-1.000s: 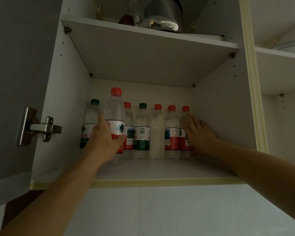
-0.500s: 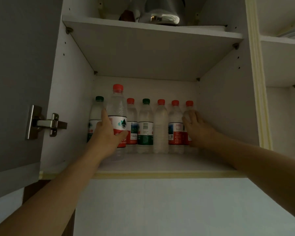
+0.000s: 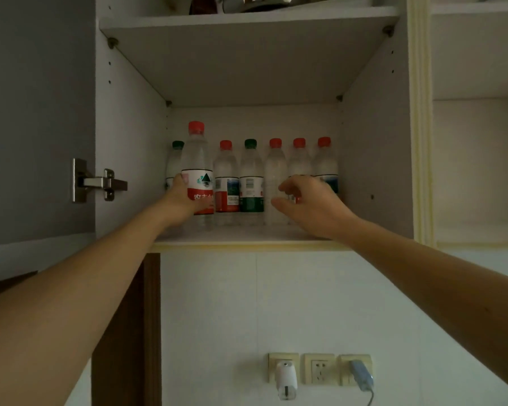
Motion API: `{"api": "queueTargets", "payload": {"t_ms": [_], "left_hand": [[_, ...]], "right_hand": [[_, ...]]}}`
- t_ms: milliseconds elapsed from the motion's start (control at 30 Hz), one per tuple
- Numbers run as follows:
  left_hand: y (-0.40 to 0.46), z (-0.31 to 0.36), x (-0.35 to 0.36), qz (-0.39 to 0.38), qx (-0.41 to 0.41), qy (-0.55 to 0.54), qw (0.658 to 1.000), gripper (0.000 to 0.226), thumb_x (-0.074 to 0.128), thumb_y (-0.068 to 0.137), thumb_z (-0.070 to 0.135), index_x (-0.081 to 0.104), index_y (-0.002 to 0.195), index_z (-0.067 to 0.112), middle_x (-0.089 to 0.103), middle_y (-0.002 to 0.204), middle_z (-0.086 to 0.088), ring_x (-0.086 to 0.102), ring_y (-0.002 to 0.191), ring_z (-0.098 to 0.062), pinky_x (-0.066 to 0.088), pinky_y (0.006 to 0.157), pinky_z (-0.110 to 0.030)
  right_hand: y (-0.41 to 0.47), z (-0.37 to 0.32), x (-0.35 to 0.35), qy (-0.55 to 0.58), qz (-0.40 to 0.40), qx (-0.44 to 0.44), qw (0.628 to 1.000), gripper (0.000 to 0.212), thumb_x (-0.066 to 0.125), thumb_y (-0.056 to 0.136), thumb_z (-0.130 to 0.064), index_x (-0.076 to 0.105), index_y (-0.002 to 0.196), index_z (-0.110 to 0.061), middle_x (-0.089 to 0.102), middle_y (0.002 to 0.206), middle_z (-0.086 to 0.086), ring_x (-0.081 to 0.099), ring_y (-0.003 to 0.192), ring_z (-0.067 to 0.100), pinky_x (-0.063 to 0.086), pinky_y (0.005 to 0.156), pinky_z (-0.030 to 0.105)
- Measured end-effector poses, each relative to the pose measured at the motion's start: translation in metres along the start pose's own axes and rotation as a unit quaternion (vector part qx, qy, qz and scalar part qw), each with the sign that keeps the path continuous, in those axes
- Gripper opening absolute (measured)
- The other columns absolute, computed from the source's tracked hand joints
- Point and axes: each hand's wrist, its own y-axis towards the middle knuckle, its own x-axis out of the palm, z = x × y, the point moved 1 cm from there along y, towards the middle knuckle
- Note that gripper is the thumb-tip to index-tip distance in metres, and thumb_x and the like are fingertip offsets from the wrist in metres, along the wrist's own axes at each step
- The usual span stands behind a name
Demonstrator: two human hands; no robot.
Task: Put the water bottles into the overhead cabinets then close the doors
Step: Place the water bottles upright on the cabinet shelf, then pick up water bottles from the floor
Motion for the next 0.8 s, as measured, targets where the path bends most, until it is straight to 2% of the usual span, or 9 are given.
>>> {"api": "queueTargets", "payload": {"t_ms": [167,267,400,500,567,667,733,800], "left_hand": [[-0.048,0.027,0.0,0.16,0.057,0.078,0.982,0.065,0.07,0.093,0.028,0.037,0.147,0.015,0.041,0.144,-0.012,0.049,0.127,-0.029,0.046,0.103,-0.039],[-0.087,0.039,0.003,0.177,0.134,0.098,0.97,0.051,0.064,0.096,0.029,0.045,0.142,0.015,0.043,0.141,-0.01,0.045,0.129,-0.028,0.046,0.103,-0.038],[-0.146,0.044,0.002,0.184,0.192,0.077,0.961,0.037,0.062,0.098,0.028,0.054,0.132,0.015,0.049,0.136,-0.008,0.046,0.125,-0.023,0.04,0.094,-0.026],[-0.203,0.036,0.01,0.161,0.213,0.04,0.963,0.028,0.059,0.099,0.025,0.057,0.125,0.015,0.055,0.128,-0.004,0.05,0.116,-0.014,0.038,0.091,-0.018],[-0.246,0.022,0.025,0.129,0.208,0.014,0.969,0.023,0.057,0.1,0.025,0.058,0.121,0.015,0.056,0.117,0.0,0.054,0.099,-0.007,0.042,0.083,-0.016],[-0.313,-0.009,0.057,0.06,0.163,-0.006,0.985,0.018,0.056,0.1,0.028,0.06,0.117,0.02,0.057,0.1,0.011,0.055,0.083,0.002,0.042,0.067,-0.008],[-0.357,-0.03,0.081,-0.001,0.121,-0.024,0.992,0.013,0.057,0.099,0.028,0.061,0.111,0.024,0.059,0.092,0.018,0.058,0.081,0.005,0.041,0.063,-0.006],[-0.401,-0.05,0.106,-0.074,0.079,-0.038,0.993,0.007,0.059,0.097,0.027,0.064,0.102,0.024,0.063,0.087,0.016,0.059,0.077,0.002,0.044,0.063,-0.011]], "right_hand": [[-0.053,-0.028,-0.009,-0.014,0.084,-0.062,0.994,0.025,0.059,0.1,-0.031,0.064,0.12,-0.018,0.052,0.114,-0.009,0.051,0.106,0.012,0.044,0.095,0.027],[-0.093,-0.047,-0.015,-0.028,0.087,-0.091,0.992,0.023,0.058,0.1,-0.027,0.065,0.117,-0.014,0.056,0.116,-0.003,0.051,0.109,0.016,0.044,0.094,0.027],[-0.152,-0.068,-0.019,-0.059,0.044,-0.087,0.994,0.026,0.058,0.101,-0.029,0.065,0.12,-0.014,0.055,0.12,-0.003,0.047,0.111,0.013,0.035,0.088,0.021],[-0.207,-0.082,-0.018,-0.042,0.003,-0.045,0.998,0.028,0.058,0.101,-0.031,0.066,0.122,-0.016,0.057,0.122,-0.004,0.048,0.11,0.009,0.038,0.088,0.019],[-0.247,-0.089,-0.014,-0.013,-0.018,0.002,1.0,0.026,0.059,0.1,-0.03,0.067,0.12,-0.016,0.059,0.121,-0.004,0.053,0.109,0.01,0.045,0.091,0.022],[-0.314,-0.095,-0.005,0.005,-0.057,0.077,0.995,0.022,0.061,0.097,-0.028,0.069,0.114,-0.016,0.061,0.116,-0.001,0.058,0.105,0.014,0.048,0.093,0.029],[-0.36,-0.095,-0.003,0.001,-0.094,0.108,0.99,0.023,0.062,0.097,-0.029,0.069,0.115,-0.016,0.061,0.115,-0.003,0.059,0.104,0.012,0.047,0.092,0.026],[-0.406,-0.093,-0.003,0.003,-0.125,0.147,0.981,0.025,0.062,0.097,-0.033,0.069,0.115,-0.018,0.062,0.114,-0.005,0.06,0.1,0.008,0.047,0.088,0.021]]}}
